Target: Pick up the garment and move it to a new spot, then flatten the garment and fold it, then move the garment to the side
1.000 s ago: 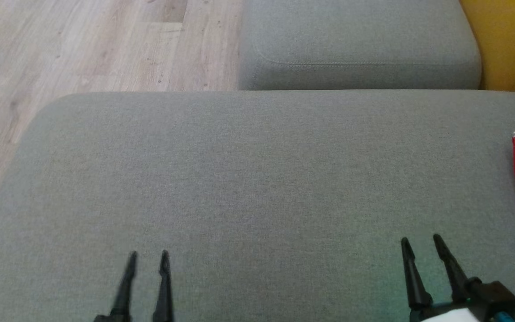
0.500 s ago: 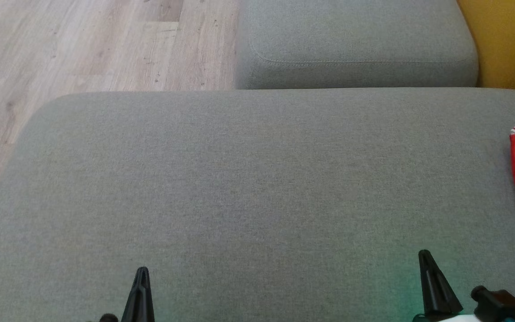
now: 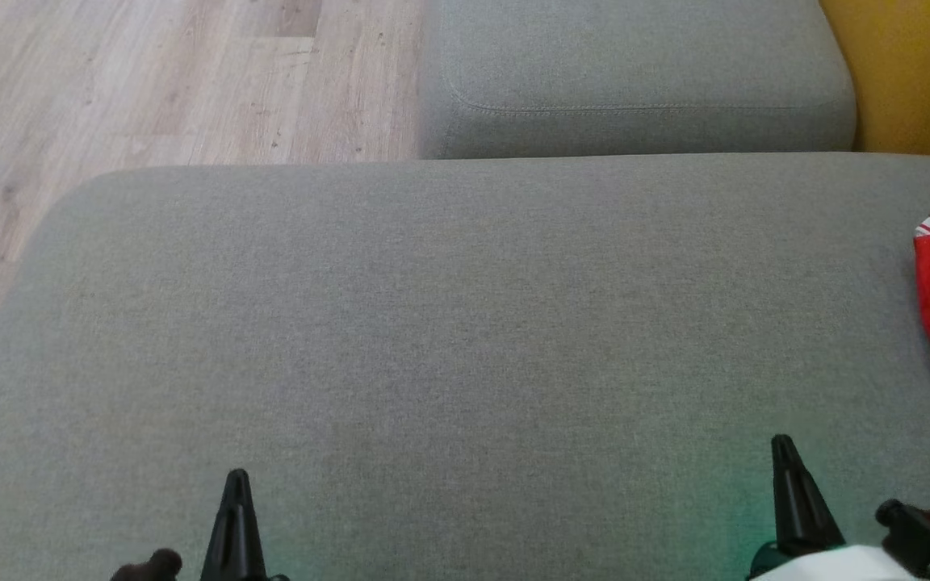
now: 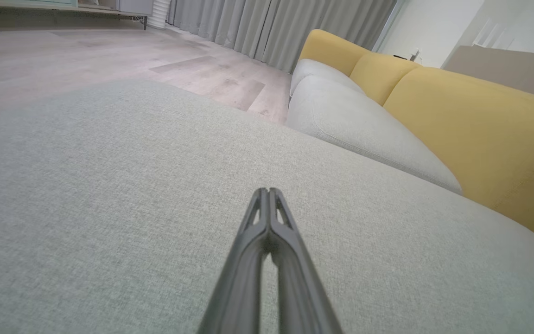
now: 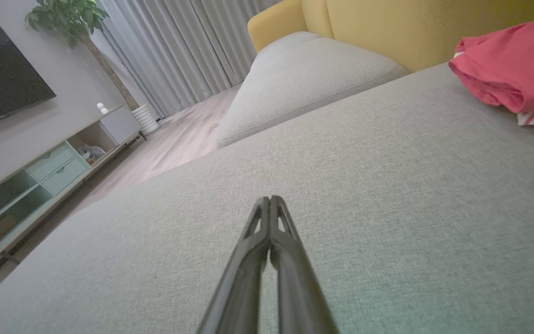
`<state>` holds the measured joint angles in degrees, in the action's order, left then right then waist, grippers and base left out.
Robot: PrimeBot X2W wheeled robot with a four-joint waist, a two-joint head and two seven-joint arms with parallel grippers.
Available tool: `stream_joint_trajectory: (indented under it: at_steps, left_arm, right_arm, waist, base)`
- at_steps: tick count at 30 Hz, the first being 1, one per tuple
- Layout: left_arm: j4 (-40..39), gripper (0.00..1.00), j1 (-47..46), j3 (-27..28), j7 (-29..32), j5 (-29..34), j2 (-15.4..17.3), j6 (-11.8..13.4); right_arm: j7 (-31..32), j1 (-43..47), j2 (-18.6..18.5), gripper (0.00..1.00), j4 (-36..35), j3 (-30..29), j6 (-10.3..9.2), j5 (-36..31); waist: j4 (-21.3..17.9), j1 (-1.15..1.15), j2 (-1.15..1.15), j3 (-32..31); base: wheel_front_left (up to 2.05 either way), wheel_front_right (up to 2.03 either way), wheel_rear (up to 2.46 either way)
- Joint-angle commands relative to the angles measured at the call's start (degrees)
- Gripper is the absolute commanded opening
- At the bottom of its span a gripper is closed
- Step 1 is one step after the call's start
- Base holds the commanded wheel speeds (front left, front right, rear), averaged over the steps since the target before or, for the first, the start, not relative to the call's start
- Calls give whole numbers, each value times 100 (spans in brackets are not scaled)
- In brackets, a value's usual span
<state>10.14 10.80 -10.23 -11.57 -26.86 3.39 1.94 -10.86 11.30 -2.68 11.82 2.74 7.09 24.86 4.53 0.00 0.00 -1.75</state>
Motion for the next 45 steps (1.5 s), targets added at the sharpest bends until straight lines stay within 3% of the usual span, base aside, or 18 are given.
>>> stream_joint_trajectory:
  at_steps: [1,45]
  left_arm:
    - [-146,0,-246,111,34,-148,72,-43]
    - [80,0,-887,646,696,-3171,140,-450]
  right_arm:
    - [22,-271,-95,0,-160,-24,10,169]
    - [681,-925,-163,0,3,-290,23,3248]
  waist:
    - [-4,0,0,2]
    - [-207,0,0,89]
  base:
    - [0,0,0]
    - [0,0,0]
